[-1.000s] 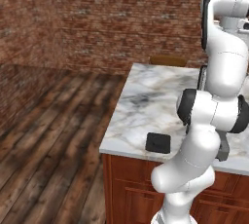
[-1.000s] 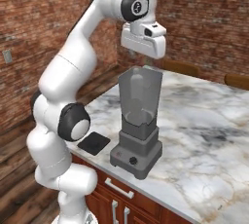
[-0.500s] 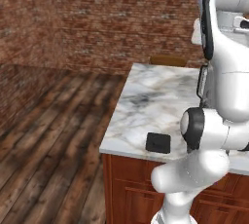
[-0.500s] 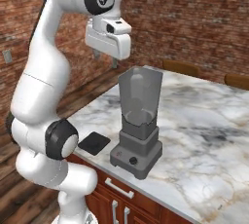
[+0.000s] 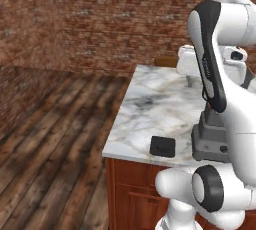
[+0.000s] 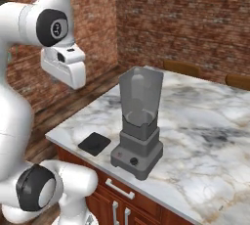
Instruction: Grab the onion and lime from the fridge, place them in the blender, close the lid, and turn on the blender to create a marinade.
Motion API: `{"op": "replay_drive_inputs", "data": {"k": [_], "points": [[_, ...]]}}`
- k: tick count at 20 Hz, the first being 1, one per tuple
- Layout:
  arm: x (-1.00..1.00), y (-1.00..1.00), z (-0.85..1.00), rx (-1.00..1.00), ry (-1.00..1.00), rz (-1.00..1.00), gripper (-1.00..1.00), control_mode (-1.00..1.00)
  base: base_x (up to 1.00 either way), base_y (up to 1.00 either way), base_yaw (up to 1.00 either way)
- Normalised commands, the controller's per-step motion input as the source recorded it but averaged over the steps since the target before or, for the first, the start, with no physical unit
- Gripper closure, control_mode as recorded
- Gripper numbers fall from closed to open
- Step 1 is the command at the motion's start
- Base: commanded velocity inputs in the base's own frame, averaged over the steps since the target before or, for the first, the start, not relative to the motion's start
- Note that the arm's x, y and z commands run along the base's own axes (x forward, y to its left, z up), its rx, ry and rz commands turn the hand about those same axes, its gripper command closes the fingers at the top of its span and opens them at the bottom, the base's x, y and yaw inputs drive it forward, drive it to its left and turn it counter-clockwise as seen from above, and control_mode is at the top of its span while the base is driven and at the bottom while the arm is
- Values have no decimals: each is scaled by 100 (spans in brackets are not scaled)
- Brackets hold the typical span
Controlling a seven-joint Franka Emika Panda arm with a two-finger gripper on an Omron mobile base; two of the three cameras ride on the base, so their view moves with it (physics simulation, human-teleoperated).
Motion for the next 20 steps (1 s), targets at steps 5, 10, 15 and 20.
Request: {"op": "replay_drive_inputs", "data": {"k": [5,10,15,20], "points": [[-27,12,-100,0,-37,5,-100,-100,0,0,0],[0,0,-67,-6,-40,3,-100,-100,0,0,0],[0,0,-8,-5,-16,0,-100,-100,0,0,0],[0,0,0,0,0,0,-100,-100,0,0,0]]}}
